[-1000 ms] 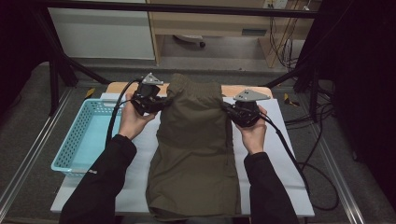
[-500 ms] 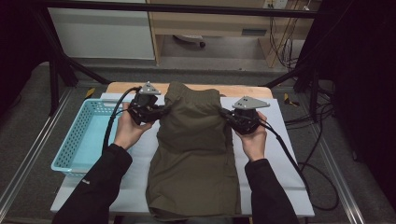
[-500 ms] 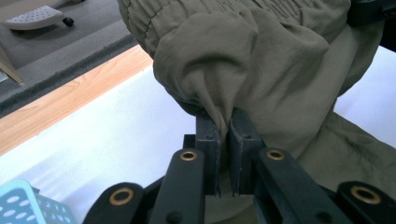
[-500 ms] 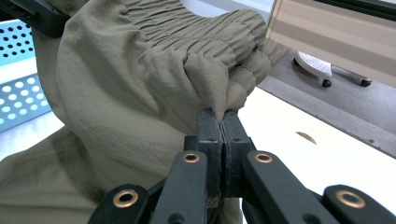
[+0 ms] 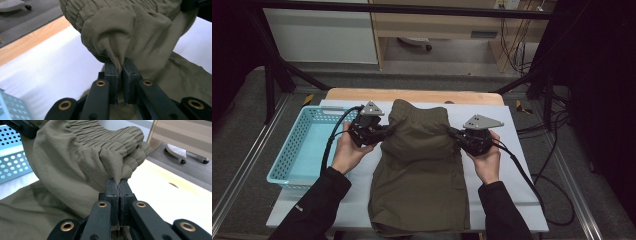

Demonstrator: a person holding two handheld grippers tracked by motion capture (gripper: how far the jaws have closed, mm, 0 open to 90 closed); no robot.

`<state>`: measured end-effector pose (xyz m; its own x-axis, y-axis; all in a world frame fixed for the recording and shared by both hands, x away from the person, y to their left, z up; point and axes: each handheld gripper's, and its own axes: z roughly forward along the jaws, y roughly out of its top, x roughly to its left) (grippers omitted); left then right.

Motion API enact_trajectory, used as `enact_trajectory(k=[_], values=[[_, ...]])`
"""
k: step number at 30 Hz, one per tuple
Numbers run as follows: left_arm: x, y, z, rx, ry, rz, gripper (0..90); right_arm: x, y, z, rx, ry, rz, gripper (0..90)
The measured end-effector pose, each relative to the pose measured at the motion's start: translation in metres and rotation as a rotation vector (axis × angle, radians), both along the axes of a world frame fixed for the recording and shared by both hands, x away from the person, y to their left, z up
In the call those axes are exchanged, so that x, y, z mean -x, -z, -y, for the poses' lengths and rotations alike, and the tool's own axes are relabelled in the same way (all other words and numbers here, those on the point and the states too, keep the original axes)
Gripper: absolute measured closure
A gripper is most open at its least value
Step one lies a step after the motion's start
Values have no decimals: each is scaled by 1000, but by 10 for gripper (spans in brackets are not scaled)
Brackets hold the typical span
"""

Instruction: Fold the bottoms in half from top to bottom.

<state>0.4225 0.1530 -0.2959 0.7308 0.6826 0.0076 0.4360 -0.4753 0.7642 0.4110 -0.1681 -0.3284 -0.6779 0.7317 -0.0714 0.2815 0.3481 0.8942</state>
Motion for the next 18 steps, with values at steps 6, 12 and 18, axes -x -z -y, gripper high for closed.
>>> enact_trajectory(k=[6, 12, 18], values=[[8, 7, 1, -8, -4, -18, 832, 8, 7, 2, -15, -9, -26, 889], [17, 14, -1, -8, -3, -37, 832, 16, 14, 2, -17, -23, -46, 889], [27, 24, -5, -5, 9, -48, 830, 25, 23, 1, -24, -43, -66, 888]])
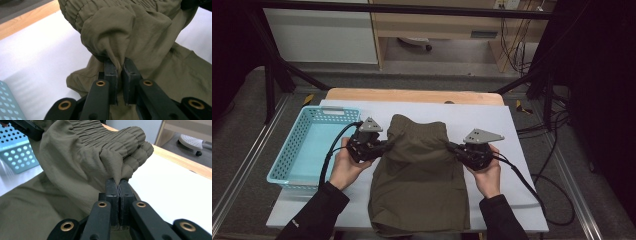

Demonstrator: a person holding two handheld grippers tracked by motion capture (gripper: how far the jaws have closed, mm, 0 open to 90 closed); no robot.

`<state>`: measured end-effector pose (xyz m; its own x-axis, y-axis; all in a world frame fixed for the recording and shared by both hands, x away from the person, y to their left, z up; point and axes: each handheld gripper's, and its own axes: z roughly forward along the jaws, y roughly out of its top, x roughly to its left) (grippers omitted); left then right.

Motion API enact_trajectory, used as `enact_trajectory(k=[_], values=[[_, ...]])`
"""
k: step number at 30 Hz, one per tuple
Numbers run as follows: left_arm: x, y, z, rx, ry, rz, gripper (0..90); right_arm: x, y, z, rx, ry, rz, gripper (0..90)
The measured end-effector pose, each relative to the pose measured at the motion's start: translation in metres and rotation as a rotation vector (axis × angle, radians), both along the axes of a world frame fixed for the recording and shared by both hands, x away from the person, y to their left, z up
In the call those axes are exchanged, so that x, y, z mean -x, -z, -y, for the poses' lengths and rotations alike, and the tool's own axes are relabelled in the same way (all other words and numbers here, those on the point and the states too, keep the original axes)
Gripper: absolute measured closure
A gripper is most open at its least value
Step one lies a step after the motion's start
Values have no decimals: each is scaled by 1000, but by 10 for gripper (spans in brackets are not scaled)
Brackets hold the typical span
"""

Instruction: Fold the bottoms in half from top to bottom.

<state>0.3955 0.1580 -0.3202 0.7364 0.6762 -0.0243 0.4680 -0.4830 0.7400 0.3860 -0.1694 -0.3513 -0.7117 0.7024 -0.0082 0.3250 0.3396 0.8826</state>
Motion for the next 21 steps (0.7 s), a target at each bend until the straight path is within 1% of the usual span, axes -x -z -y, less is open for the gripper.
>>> enact_trajectory(k=[2, 4, 9, 11, 15, 18, 21], values=[[3, 3, -1, -8, 7, 1, 829, 3, 3, -1, 10, -8, -2, 888], [6, 7, -1, -4, 8, -4, 828, 6, 6, -1, 13, -15, -6, 888], [15, 17, -3, 0, 19, -22, 825, 11, 15, 0, -3, -25, -28, 888], [19, 21, -3, -10, 22, -27, 824, 13, 18, 0, 1, -29, -37, 888], [25, 28, -4, -15, 30, -43, 819, 18, 26, 0, 0, -40, -53, 887], [29, 33, -4, -13, 32, -54, 817, 20, 33, 1, 1, -51, -76, 886], [34, 40, -3, -23, 33, -63, 816, 22, 40, 2, 1, -60, -101, 885]])
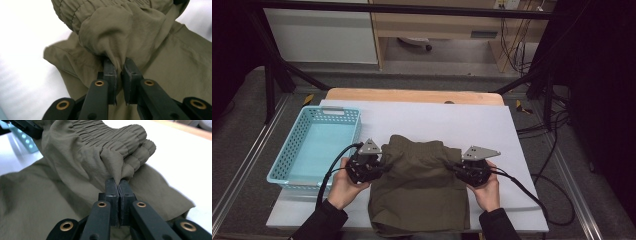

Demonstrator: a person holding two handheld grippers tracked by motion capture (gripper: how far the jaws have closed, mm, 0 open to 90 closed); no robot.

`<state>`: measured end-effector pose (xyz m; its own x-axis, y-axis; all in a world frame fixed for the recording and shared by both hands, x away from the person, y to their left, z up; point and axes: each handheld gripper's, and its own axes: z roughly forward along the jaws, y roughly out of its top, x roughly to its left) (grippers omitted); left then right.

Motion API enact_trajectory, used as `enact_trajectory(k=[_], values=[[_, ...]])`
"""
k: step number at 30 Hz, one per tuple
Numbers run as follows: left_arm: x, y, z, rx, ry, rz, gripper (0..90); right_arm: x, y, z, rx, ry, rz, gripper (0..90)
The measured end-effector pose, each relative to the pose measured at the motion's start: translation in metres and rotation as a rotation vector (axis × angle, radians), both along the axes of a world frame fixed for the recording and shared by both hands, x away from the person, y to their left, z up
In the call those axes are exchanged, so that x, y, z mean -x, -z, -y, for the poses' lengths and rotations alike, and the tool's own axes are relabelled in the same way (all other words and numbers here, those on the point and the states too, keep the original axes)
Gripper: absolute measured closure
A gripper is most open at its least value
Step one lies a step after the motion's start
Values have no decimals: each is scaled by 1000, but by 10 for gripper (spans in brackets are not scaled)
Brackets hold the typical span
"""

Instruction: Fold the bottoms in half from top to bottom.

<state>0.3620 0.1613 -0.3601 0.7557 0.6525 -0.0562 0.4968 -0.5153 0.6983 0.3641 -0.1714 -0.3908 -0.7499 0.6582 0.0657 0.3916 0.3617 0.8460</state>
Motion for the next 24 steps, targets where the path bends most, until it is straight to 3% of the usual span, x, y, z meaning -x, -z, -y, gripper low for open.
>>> enact_trajectory(k=[13, 24], values=[[15, 27, 2, -31, 5, -56, 809, 7, 27, 3, 6, -38, -91, 877], [23, 46, 3, -34, -6, -79, 806, 12, 40, 5, 13, -43, -129, 877]])
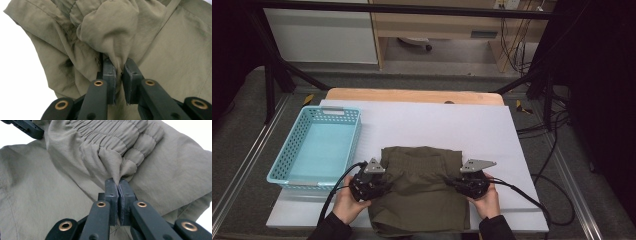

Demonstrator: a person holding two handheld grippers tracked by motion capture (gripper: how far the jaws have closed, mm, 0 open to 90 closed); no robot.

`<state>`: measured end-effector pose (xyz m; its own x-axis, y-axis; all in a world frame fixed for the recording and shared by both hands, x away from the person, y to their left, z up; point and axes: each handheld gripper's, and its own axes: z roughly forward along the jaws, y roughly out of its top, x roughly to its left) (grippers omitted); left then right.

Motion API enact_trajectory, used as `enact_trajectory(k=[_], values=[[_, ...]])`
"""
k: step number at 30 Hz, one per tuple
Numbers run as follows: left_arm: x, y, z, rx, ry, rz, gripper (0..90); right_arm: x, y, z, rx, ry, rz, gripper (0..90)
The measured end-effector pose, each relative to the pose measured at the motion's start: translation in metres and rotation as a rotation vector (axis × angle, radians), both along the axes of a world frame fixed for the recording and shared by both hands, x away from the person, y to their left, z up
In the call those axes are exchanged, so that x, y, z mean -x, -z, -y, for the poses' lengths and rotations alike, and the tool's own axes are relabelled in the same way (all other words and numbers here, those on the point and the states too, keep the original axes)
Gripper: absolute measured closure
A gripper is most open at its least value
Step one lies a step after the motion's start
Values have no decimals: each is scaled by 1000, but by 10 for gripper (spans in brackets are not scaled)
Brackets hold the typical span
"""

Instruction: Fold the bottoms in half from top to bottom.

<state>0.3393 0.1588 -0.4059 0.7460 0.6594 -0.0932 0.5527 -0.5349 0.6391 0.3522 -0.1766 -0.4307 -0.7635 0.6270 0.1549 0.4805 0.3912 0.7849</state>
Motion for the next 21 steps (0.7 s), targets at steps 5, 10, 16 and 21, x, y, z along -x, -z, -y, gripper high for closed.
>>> enact_trajectory(k=[5, 10, 16, 21], values=[[0, 3, 0, 2, 1, -5, 799, 2, 4, 1, -7, 13, 6, 878], [0, 1, -3, -1, -8, -4, 741, 3, 5, 1, -3, 19, 8, 878], [1, -14, -16, 31, -43, 4, 631, 4, 7, 0, 8, 19, 5, 878], [-2, -26, -26, 77, -102, 24, 700, 4, 7, 0, 9, 18, 7, 879]])
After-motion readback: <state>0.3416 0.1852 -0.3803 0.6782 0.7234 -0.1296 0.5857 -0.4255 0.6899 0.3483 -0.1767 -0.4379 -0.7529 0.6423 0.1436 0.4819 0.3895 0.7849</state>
